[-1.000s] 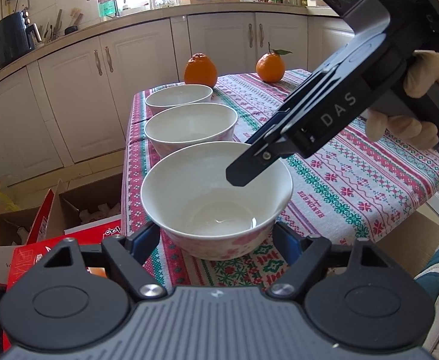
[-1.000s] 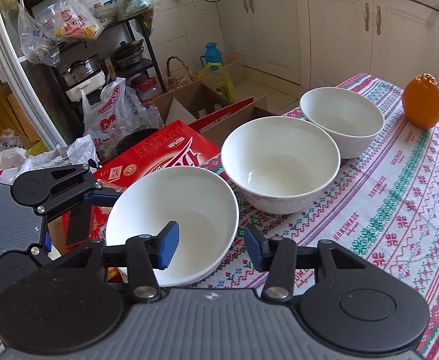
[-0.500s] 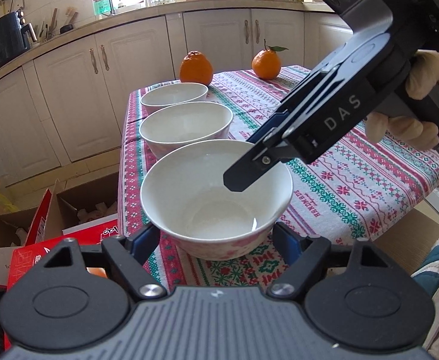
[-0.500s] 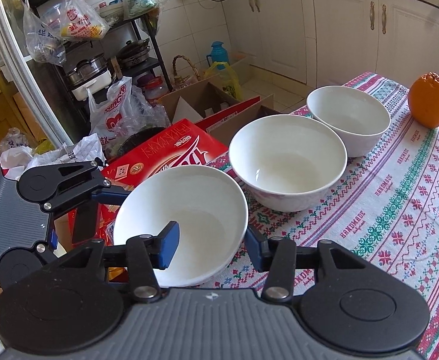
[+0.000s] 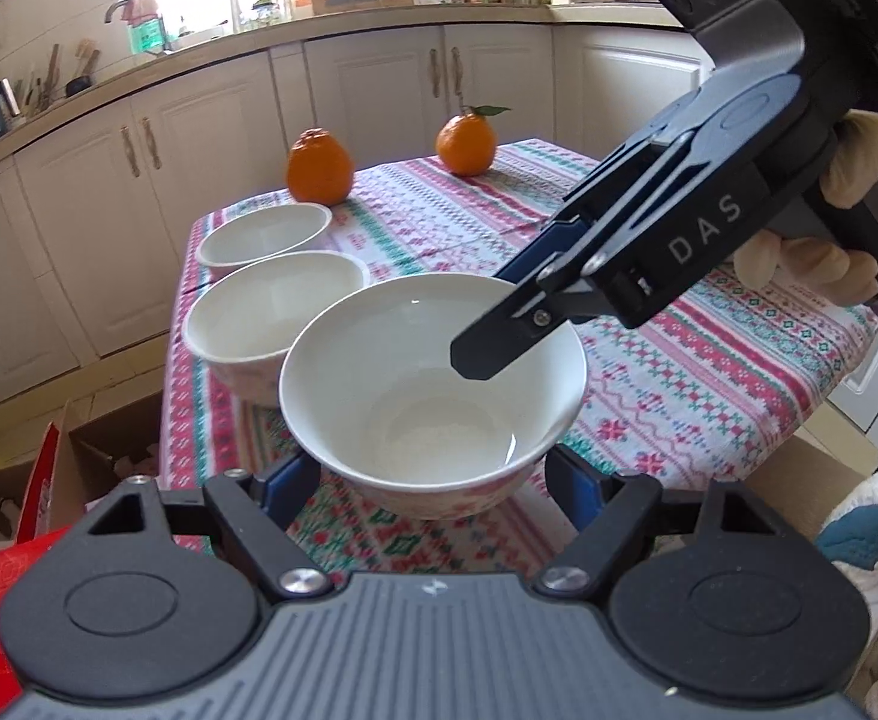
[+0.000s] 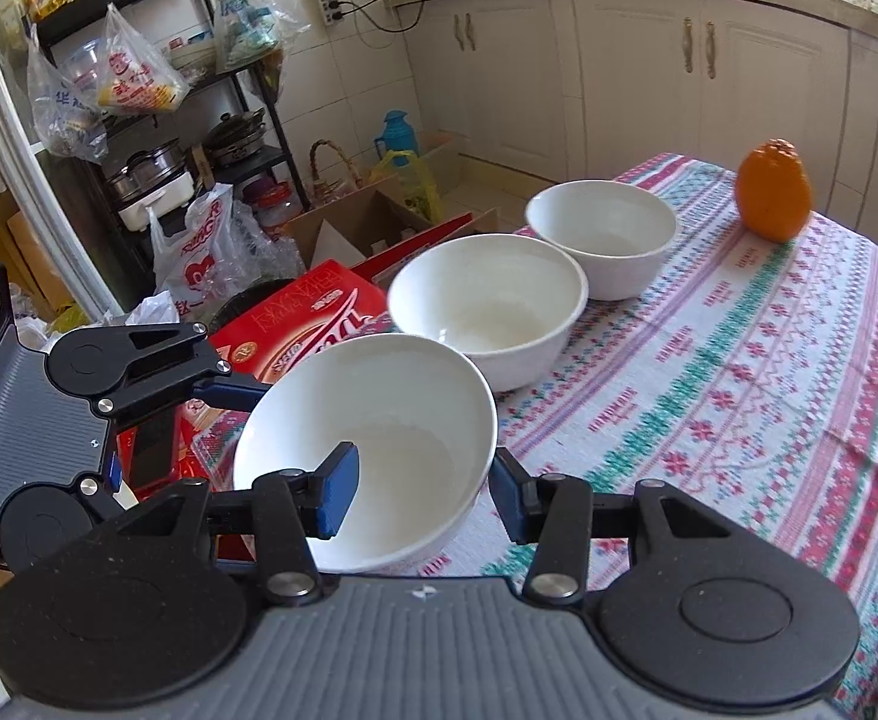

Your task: Organize plates and bowls

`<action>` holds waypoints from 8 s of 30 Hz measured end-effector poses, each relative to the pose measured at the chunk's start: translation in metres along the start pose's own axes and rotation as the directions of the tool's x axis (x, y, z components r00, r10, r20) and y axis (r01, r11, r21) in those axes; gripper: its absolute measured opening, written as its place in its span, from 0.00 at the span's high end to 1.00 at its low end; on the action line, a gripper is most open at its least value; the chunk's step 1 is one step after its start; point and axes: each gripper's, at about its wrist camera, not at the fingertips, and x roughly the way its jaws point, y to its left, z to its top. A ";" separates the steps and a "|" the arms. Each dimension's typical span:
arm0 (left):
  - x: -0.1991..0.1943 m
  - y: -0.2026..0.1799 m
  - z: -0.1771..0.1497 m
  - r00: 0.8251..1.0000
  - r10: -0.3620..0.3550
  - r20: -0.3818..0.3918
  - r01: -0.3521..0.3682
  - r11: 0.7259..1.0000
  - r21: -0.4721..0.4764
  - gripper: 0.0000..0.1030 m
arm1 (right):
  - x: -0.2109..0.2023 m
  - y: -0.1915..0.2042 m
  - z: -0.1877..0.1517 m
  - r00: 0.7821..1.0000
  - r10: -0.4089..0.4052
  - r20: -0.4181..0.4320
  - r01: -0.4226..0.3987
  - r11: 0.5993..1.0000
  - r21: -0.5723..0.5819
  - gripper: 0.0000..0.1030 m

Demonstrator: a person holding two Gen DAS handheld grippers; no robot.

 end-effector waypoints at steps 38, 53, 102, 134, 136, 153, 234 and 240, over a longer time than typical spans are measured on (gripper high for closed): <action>0.069 -0.066 0.049 0.984 -0.179 -0.024 0.181 0.976 0.123 0.21 | -0.058 -0.078 -0.057 0.984 -0.178 0.014 0.173 0.971 0.164 0.48; 0.071 -0.064 0.046 0.981 -0.190 -0.027 0.192 0.974 0.119 0.14 | -0.056 -0.077 -0.057 0.985 -0.170 0.029 0.163 0.973 0.164 0.22; 0.066 0.129 0.057 0.999 0.039 -0.029 -0.044 0.977 -0.209 0.17 | 0.031 0.002 0.031 0.985 -0.170 0.041 0.175 0.961 -0.215 0.00; 0.101 0.150 0.067 0.988 -0.109 -0.111 0.080 0.969 -0.233 0.58 | 0.082 -0.008 0.046 0.991 -0.115 -0.066 0.092 0.954 -0.285 0.29; 0.101 0.151 0.068 0.986 -0.118 -0.114 0.089 0.968 -0.235 0.58 | 0.083 -0.008 0.046 0.991 -0.112 -0.066 0.090 0.955 -0.283 0.29; 0.098 0.146 0.071 0.982 -0.133 -0.130 0.102 0.969 -0.225 0.59 | 0.078 -0.010 0.044 0.993 -0.102 -0.060 0.082 0.959 -0.270 0.29; 0.088 -0.019 0.111 0.958 -0.265 -0.111 0.263 0.964 -0.034 0.59 | -0.073 -0.033 -0.065 0.976 -0.217 0.003 0.216 0.969 -0.121 0.29; 0.088 -0.020 0.109 0.958 -0.266 -0.106 0.264 0.964 -0.030 0.58 | -0.071 -0.034 -0.066 0.977 -0.214 0.002 0.213 0.970 -0.113 0.29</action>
